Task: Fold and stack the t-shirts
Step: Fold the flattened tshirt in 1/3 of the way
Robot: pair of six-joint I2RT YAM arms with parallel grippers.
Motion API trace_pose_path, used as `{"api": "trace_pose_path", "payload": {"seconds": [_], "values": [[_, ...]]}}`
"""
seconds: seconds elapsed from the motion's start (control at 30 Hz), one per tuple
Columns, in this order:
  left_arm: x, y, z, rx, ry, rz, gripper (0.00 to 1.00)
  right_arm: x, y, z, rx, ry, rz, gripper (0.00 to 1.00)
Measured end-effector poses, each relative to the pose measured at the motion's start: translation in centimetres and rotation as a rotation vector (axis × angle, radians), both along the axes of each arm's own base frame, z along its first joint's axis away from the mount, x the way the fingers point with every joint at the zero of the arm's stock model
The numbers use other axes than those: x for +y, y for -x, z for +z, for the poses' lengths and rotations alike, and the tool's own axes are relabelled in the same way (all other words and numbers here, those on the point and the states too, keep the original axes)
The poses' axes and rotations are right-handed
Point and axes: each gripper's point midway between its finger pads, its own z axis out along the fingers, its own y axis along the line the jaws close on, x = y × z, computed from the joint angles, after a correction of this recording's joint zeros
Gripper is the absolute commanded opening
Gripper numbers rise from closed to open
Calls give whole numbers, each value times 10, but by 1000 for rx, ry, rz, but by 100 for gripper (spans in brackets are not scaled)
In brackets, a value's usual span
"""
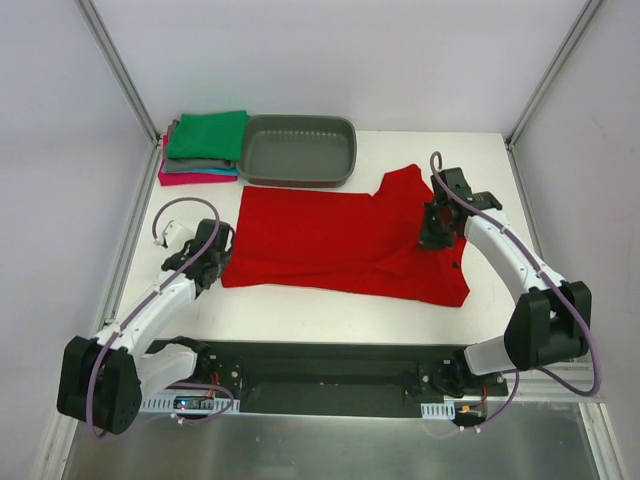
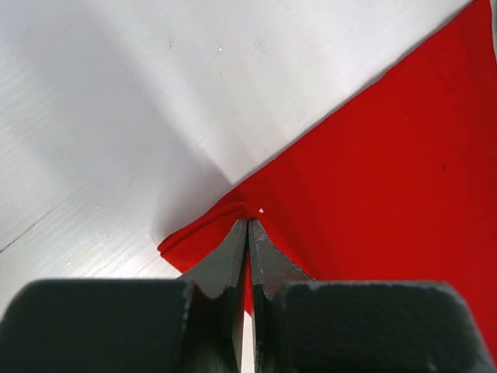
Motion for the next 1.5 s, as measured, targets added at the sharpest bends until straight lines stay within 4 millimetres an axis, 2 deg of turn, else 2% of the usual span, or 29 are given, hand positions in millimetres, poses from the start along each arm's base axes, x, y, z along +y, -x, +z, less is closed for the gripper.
{"api": "trace_pose_path", "payload": {"seconds": [0.37, 0.67, 0.93, 1.07, 1.27, 1.4, 1.43, 1.5], "values": [[-3, -26, -16, 94, -12, -32, 0, -5, -16, -10, 38, 38, -15, 4], [-20, -41, -19, 126, 17, -138, 0, -14, -16, -13, 39, 68, -38, 3], [-23, -41, 1, 45, 31, -169, 0, -20, 3, 7, -19, 58, -43, 3], [-23, -42, -1, 49, 22, -180, 0, -24, 4, 13, -41, 61, -53, 5], [-24, -48, -13, 101, 5, -192, 0, -26, 4, 3, 1, 75, -57, 7], [-25, -57, -16, 120, -8, -198, 0, -27, -6, -12, 63, 93, -60, 9], [-26, -60, -16, 123, -12, -200, 7, -27, -10, -16, 74, 95, -63, 12], [-27, -66, -17, 131, -17, -205, 32, -28, -19, -23, 92, 100, -70, 22]]}}
